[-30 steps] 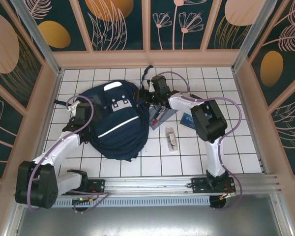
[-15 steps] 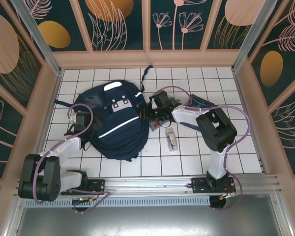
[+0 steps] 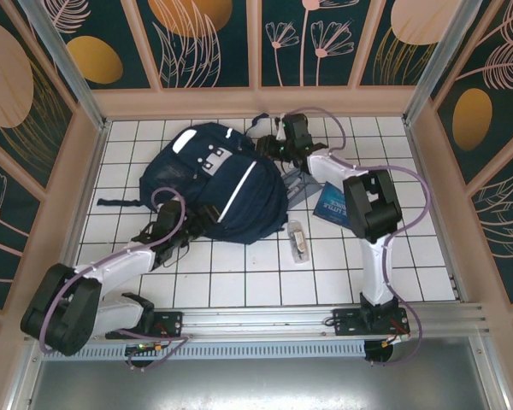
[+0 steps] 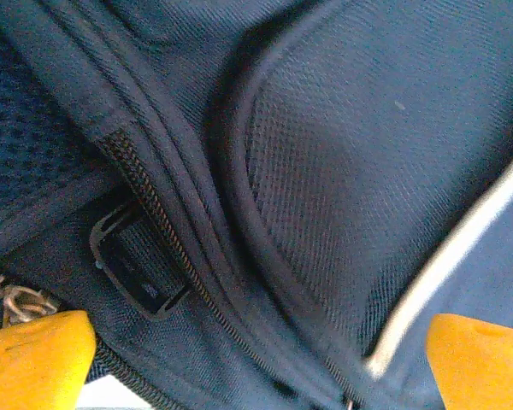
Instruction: Pack books, pencil case, and school supplies into a backpack
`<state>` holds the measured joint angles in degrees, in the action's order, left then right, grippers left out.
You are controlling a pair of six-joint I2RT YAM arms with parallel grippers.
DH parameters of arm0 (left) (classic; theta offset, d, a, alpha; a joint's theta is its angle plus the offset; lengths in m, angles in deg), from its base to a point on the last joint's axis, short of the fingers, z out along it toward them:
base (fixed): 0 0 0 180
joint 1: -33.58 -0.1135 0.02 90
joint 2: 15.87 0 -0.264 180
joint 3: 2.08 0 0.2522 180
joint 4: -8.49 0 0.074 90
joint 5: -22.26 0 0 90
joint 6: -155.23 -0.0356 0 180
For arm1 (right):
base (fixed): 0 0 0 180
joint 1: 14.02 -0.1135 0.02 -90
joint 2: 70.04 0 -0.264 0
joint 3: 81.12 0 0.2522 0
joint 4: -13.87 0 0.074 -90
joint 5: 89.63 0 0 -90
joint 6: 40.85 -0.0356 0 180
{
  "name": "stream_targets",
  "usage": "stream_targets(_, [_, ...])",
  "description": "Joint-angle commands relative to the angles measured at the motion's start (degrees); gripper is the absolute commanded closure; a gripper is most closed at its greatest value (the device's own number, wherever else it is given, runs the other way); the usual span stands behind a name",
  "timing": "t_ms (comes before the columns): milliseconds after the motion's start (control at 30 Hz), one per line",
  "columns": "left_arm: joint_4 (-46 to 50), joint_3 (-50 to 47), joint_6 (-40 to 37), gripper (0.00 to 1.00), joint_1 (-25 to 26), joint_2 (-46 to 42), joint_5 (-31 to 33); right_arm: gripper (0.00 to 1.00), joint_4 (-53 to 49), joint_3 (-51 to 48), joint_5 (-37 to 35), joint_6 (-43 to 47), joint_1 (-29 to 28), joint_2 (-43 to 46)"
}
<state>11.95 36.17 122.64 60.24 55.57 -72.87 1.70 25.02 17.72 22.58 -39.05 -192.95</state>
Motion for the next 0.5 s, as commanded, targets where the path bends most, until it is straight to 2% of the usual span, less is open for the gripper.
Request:
stream_targets(0, [-4.90,4.81,3.50,0.01,4.05,2.91,-3.61,0.45,-1.25,7.69,-3.09,2.82,1.89,-4.37])
stream_targets(133, [-3.33,7.79,3.85,0.01,5.81,2.51,-3.73,0.35,-5.06,10.95,-4.98,3.41,3.74,-1.72])
stream_targets(200, [0.04,8.78,2.83,0.01,5.77,0.53,-0.17,0.34,-6.24,9.34,-6.09,3.70,3.58,1.50])
stream_targets(333, [5.77,9.28,1.01,0.01,5.50,-3.07,6.95,0.34,-8.01,2.94,-6.69,2.74,2.38,8.37])
stream_targets(467, [7.39,8.05,0.03,0.01,3.19,-1.53,7.35,0.34,-7.99,-6.82,-10.56,2.62,-1.51,15.25])
